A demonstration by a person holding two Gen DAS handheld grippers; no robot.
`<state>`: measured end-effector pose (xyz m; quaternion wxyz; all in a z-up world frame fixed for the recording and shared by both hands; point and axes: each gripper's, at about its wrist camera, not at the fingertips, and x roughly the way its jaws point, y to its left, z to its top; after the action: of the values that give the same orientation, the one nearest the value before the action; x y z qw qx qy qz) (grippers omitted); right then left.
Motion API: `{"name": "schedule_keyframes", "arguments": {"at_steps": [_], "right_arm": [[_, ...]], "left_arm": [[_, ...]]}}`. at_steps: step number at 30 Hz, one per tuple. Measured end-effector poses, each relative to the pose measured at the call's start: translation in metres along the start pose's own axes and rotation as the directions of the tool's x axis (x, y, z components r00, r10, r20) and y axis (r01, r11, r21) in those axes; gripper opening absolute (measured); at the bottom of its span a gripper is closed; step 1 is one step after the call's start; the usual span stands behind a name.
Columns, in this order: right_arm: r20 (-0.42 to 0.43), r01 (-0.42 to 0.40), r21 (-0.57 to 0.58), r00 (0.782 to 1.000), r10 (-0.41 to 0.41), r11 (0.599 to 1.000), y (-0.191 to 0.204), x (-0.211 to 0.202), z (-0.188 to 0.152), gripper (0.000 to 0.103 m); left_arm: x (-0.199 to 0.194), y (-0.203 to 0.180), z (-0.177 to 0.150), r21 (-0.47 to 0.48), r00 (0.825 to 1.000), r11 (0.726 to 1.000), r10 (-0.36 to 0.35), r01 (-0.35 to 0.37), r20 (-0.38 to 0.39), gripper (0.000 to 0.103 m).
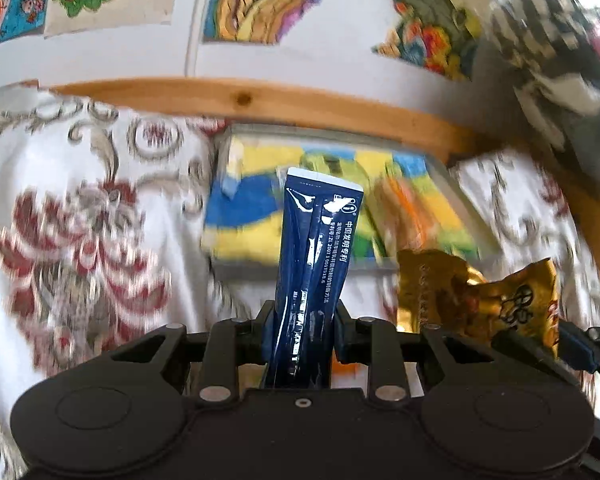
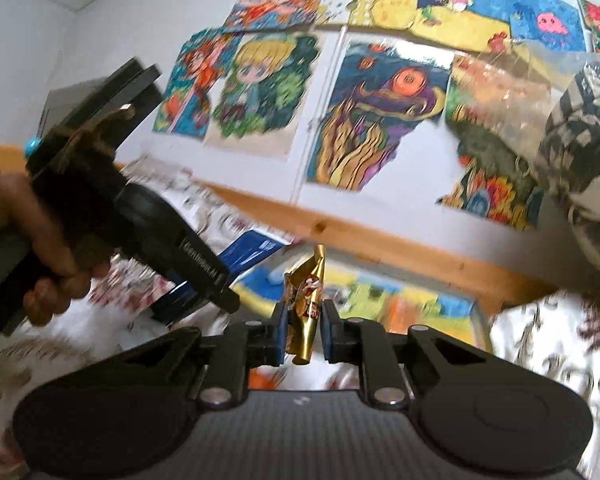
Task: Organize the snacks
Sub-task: 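Carry the gold candy in the right tool and blue packet in the left tool to the tray, then open the right tool releasing the gold candy into the tray while the left tool releases the blue packet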
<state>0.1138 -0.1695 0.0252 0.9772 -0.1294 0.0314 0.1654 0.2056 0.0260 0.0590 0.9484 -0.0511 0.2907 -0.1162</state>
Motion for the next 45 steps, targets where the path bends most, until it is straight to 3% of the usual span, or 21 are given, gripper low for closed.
{"name": "schedule_keyframes", "arguments": {"at_steps": [4, 10, 19, 34, 43, 45], "right_arm": [[0.030, 0.028, -0.002, 0.999, -0.028, 1.000, -0.014, 0.032, 0.014, 0.018], [0.022, 0.075, 0.084, 0.997, -0.077, 0.994, -0.036, 0.084, 0.019, 0.018], [-0.045, 0.057, 0.188, 0.998, -0.050, 0.981, -0.055, 0.131, 0.002, 0.019], [-0.103, 0.056, 0.241, 0.994, -0.032, 0.969, -0.067, 0.148, -0.020, 0.020], [-0.123, 0.092, 0.217, 0.990, -0.066, 0.972, -0.068, 0.151, -0.019, 0.020], [-0.130, 0.109, 0.211, 0.988, -0.083, 0.971, -0.069, 0.151, -0.020, 0.024]], "left_arm": [[0.018, 0.003, 0.029, -0.022, 0.999, 1.000, 0.021, -0.020, 0.043, 0.030], [0.052, 0.005, 0.062, -0.014, 0.996, 0.998, 0.055, -0.054, 0.076, 0.030], [0.105, -0.003, 0.075, 0.044, 0.995, 0.996, 0.074, -0.077, 0.060, 0.030], [0.145, -0.009, 0.070, 0.075, 0.995, 0.992, 0.099, -0.100, 0.019, 0.030], [0.162, -0.008, 0.071, 0.055, 0.994, 0.992, 0.111, -0.110, -0.013, 0.031], [0.165, -0.007, 0.070, 0.045, 0.993, 0.993, 0.112, -0.111, -0.022, 0.034]]}}
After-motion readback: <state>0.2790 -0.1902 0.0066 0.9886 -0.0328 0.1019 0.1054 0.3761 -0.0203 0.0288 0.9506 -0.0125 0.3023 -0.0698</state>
